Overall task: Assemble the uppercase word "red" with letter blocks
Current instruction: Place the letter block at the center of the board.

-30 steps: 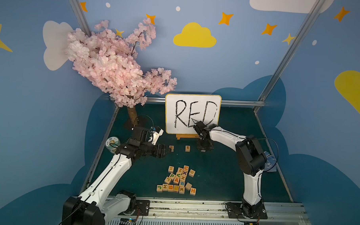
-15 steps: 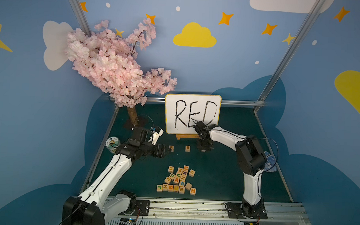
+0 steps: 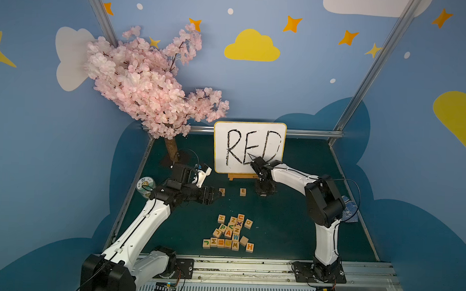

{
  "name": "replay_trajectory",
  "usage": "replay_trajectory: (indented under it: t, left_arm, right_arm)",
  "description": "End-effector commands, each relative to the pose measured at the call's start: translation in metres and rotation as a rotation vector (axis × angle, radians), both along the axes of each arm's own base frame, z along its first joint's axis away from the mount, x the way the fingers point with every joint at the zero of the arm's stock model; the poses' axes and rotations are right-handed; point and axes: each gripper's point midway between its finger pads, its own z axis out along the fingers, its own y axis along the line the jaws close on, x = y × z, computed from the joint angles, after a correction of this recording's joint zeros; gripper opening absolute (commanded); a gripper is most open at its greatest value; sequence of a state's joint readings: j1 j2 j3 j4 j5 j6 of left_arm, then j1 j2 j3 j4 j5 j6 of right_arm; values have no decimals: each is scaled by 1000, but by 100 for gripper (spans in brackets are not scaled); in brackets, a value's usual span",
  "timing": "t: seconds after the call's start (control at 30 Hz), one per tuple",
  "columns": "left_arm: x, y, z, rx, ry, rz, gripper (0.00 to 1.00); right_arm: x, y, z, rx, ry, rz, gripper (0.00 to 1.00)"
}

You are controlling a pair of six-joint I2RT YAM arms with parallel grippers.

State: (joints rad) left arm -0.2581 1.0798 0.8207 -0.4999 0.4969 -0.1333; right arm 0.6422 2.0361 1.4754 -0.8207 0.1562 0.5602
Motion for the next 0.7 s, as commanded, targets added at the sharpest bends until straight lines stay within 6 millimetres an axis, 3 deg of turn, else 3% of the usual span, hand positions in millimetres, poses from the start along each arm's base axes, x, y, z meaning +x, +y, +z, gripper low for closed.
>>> replay_trajectory:
  t: [0.0,0.23,0.53,0.67]
  left_arm:
    - [-3,0,-1,11,-2,-14,81]
    - [-3,0,-1,10,-1,-15,81]
    - [-3,1,-1,13,-4,-12,81]
    - [-3,1,-1,14,-5,-11,81]
  right_arm:
    - [0,-3,-2,-19,22,10,40]
    - [0,-1,-2,-12,23,17,41]
    - [1,0,-3,-11,32,22,36]
    - [1,-1,0,-12,28,20,42]
